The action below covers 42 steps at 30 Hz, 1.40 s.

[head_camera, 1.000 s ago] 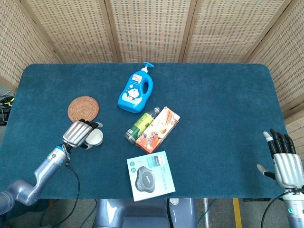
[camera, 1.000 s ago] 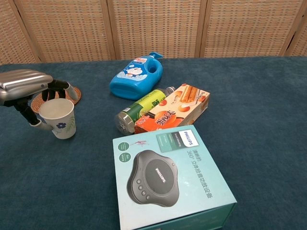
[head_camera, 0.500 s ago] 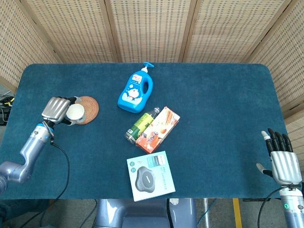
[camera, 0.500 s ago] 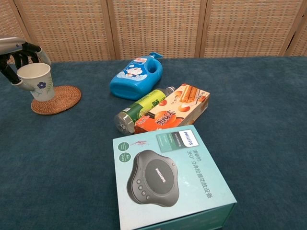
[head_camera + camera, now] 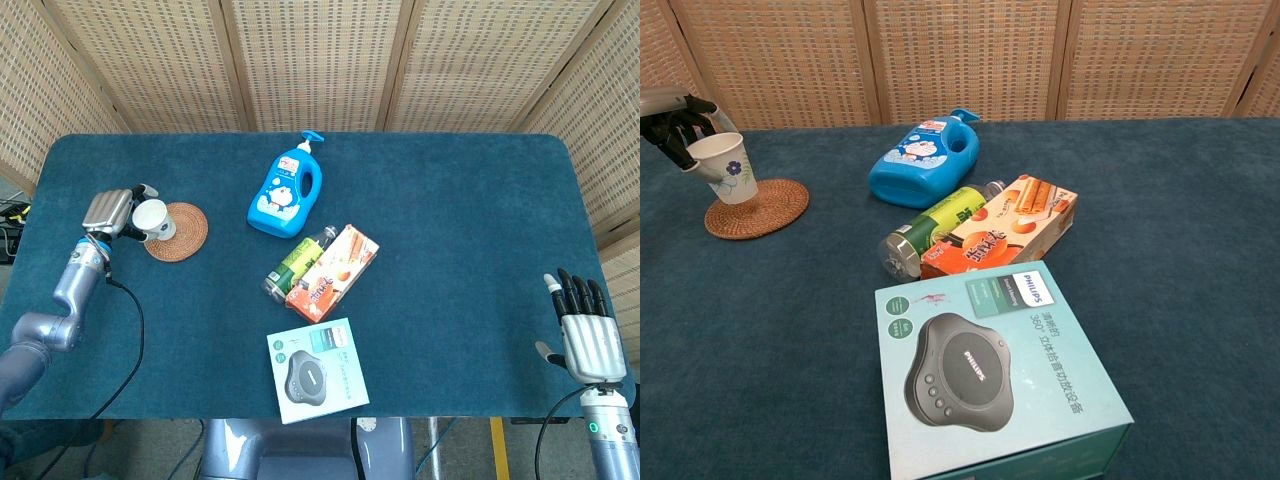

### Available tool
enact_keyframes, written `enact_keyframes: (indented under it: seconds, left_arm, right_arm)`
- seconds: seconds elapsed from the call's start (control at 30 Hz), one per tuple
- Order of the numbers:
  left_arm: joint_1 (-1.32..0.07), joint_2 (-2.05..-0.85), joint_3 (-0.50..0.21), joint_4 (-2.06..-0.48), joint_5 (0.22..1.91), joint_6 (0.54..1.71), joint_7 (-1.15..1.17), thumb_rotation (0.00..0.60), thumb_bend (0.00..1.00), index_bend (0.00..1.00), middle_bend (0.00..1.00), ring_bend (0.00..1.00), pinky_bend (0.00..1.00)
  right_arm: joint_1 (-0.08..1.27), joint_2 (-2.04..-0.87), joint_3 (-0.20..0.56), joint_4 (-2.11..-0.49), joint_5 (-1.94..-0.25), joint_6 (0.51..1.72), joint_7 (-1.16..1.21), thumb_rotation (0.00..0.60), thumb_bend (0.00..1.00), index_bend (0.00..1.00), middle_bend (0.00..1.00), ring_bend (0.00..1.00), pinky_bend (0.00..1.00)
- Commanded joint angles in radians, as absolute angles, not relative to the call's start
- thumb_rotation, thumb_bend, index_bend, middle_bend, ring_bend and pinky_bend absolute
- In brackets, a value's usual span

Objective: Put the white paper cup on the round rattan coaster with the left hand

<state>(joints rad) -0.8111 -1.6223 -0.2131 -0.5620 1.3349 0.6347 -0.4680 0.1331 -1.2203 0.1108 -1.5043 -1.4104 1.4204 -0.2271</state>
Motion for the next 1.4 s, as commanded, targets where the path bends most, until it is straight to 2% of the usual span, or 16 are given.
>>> enact_keyframes:
  seconds: [0.03, 0.53, 0.63, 0.67, 0.73, 0.8, 0.87, 0.9, 1.0, 1.1, 1.4]
  left_arm:
    - [-0.843, -1.670, -0.194, -0.495, 1.364, 0.616, -0.527, 0.600, 0.00, 0.30, 0.46, 0.46, 0.41]
    - [-0.878, -1.748, -0.147, -0.359, 1.404, 0.592, -0.588, 0.600, 0.00, 0.30, 0.46, 0.45, 0.41]
    - [-0.875, -1.753, -0.140, -0.339, 1.409, 0.608, -0.580, 0.600, 0.00, 0.30, 0.44, 0.43, 0.41]
    - [-0.874, -1.754, -0.139, -0.337, 1.409, 0.609, -0.580, 0.600, 0.00, 0.29, 0.41, 0.39, 0.40]
    - [-0.872, -1.753, -0.136, -0.334, 1.410, 0.608, -0.580, 0.600, 0.00, 0.20, 0.29, 0.25, 0.35]
    - [-0.870, -1.749, -0.130, -0.340, 1.412, 0.597, -0.586, 0.600, 0.00, 0.03, 0.08, 0.07, 0.23]
    - [-0.867, -1.742, -0.127, -0.353, 1.416, 0.605, -0.599, 0.600, 0.00, 0.00, 0.00, 0.01, 0.12]
    - [-0.865, -1.738, -0.124, -0.357, 1.420, 0.615, -0.602, 0.600, 0.00, 0.00, 0.00, 0.00, 0.06]
    - [-0.855, -1.715, -0.117, -0.383, 1.428, 0.640, -0.620, 0.600, 0.00, 0.00, 0.00, 0.00, 0.01]
    - [-0.844, -1.684, -0.114, -0.412, 1.434, 0.668, -0.636, 0.600, 0.00, 0.00, 0.00, 0.00, 0.00]
    - [-0.708, -1.478, -0.139, -0.647, 1.416, 0.931, -0.613, 0.600, 0.00, 0.00, 0.00, 0.00, 0.00]
  right_arm:
    - [0.133, -1.220, 0.111, -1.504, -1.409, 1.422, -0.227, 0.600, 0.00, 0.00, 0.00, 0.00, 0.00]
    - [0.133, -1.220, 0.113, -1.496, -1.394, 1.417, -0.221, 0.600, 0.00, 0.00, 0.00, 0.00, 0.00]
    - [0.133, -1.219, 0.112, -1.497, -1.395, 1.418, -0.220, 0.600, 0.00, 0.00, 0.00, 0.00, 0.00]
    - [0.133, -1.219, 0.112, -1.497, -1.395, 1.418, -0.220, 0.600, 0.00, 0.00, 0.00, 0.00, 0.00]
    - [0.133, -1.219, 0.112, -1.497, -1.394, 1.418, -0.219, 0.600, 0.00, 0.00, 0.00, 0.00, 0.00]
    - [0.133, -1.218, 0.111, -1.498, -1.396, 1.419, -0.219, 0.600, 0.00, 0.00, 0.00, 0.00, 0.00]
    - [0.132, -1.217, 0.110, -1.499, -1.398, 1.422, -0.220, 0.600, 0.00, 0.00, 0.00, 0.00, 0.00]
    - [0.132, -1.218, 0.109, -1.500, -1.399, 1.423, -0.221, 0.600, 0.00, 0.00, 0.00, 0.00, 0.00]
    - [0.132, -1.218, 0.106, -1.503, -1.403, 1.422, -0.226, 0.600, 0.00, 0.00, 0.00, 0.00, 0.00]
    - [0.132, -1.218, 0.103, -1.507, -1.409, 1.425, -0.227, 0.600, 0.00, 0.00, 0.00, 0.00, 0.00]
    - [0.120, -1.199, 0.097, -1.536, -1.438, 1.458, -0.209, 0.600, 0.00, 0.00, 0.00, 0.00, 0.00]
